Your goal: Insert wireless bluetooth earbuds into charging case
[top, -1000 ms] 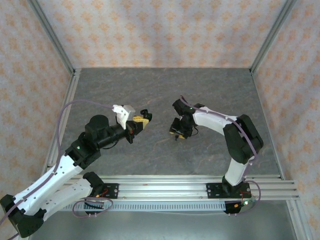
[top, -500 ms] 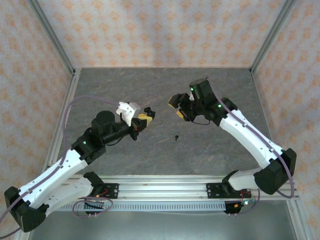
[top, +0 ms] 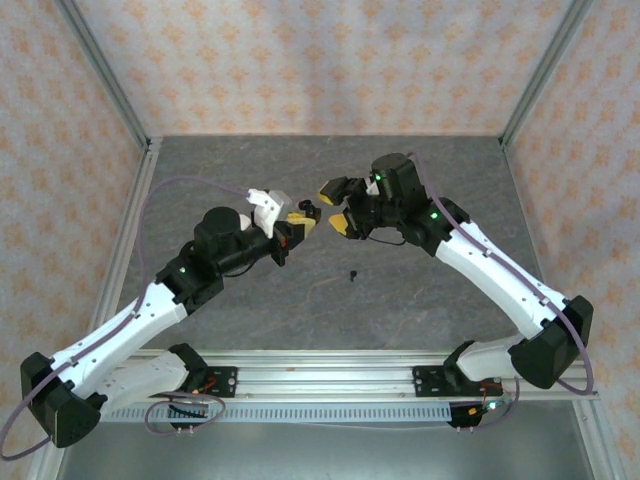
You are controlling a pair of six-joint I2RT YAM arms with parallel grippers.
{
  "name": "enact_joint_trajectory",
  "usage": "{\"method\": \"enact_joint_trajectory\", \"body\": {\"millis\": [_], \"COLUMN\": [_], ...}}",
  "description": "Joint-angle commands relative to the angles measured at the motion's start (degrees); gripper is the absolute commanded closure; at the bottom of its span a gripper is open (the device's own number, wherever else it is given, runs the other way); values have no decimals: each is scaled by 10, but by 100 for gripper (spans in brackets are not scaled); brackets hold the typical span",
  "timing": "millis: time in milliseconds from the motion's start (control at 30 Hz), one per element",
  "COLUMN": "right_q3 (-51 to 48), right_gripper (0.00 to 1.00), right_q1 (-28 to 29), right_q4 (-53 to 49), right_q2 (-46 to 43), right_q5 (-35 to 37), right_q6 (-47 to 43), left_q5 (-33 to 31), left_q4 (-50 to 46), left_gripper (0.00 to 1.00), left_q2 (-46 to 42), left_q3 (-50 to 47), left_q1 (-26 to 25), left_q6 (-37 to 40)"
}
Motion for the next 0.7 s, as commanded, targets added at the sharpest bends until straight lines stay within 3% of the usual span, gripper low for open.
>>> {"method": "enact_joint_trajectory", "body": {"millis": [0,667], "right_q3": [15,-8], "right_gripper": [37,38], "right_q1": [3,5], "right_q4": [26,86], "right_q2": [-2,7], "right_q5": [-9,-44], "right_q6": [21,62], "left_q5": [4,-2], "left_q4": [39,76], "left_gripper": [100,100], "left_q2": [4,22], "left_q3": [22,23], "left_q1": [0,0], "left_q6": [-2,-29]}}
